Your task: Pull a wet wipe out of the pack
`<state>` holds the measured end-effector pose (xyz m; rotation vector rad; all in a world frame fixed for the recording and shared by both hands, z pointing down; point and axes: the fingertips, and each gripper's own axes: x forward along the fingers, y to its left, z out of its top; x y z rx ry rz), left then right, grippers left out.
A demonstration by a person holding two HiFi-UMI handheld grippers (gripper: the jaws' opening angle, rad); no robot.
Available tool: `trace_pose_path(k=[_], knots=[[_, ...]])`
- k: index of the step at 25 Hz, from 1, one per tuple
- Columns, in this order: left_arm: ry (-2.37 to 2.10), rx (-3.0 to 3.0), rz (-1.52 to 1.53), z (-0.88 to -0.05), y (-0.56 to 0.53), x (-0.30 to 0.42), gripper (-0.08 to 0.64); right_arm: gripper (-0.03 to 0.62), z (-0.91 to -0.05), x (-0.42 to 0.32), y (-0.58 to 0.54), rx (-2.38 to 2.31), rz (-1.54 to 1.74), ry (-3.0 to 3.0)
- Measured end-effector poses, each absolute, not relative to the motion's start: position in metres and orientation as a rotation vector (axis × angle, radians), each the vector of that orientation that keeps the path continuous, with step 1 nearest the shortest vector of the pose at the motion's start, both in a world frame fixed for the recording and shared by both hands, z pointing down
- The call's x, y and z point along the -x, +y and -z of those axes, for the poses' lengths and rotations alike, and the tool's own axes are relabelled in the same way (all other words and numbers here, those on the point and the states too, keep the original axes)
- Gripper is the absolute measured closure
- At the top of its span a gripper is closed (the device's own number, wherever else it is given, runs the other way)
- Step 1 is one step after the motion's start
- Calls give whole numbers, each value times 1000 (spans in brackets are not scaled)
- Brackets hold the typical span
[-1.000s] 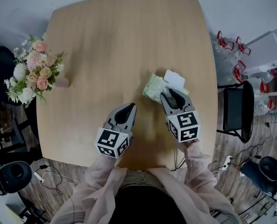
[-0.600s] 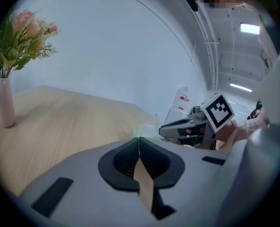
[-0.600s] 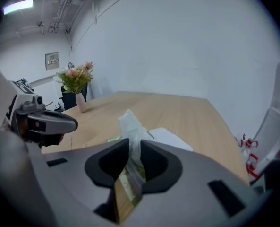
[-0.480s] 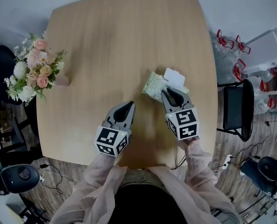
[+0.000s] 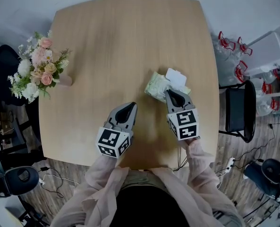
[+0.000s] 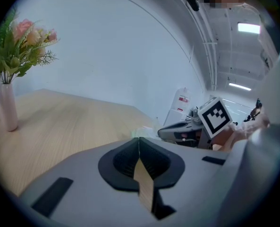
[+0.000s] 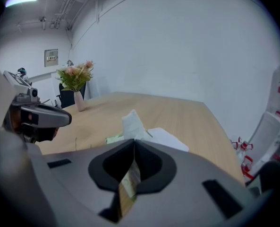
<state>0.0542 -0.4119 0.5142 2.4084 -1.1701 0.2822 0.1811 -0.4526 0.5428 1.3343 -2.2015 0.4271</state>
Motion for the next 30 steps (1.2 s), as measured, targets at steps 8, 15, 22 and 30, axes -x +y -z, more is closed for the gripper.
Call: trace_pose_path(k=[8, 15, 22, 30], knots=[[-1155, -2422, -274, -509, -403, -57, 546, 578, -542, -184, -441, -1392, -443, -2199], [-1149, -2441, -267, -504, -397, -56, 546, 580, -537, -186, -433, -1430, -430, -2182], [-1157, -2447, -263, -500, -388, -49, 546, 580, -535, -186, -423, -1456, -435, -2169], [-1154, -2455, -261, -497, -380, -46, 546, 580, -532, -186, -415, -1478, -431, -2159]])
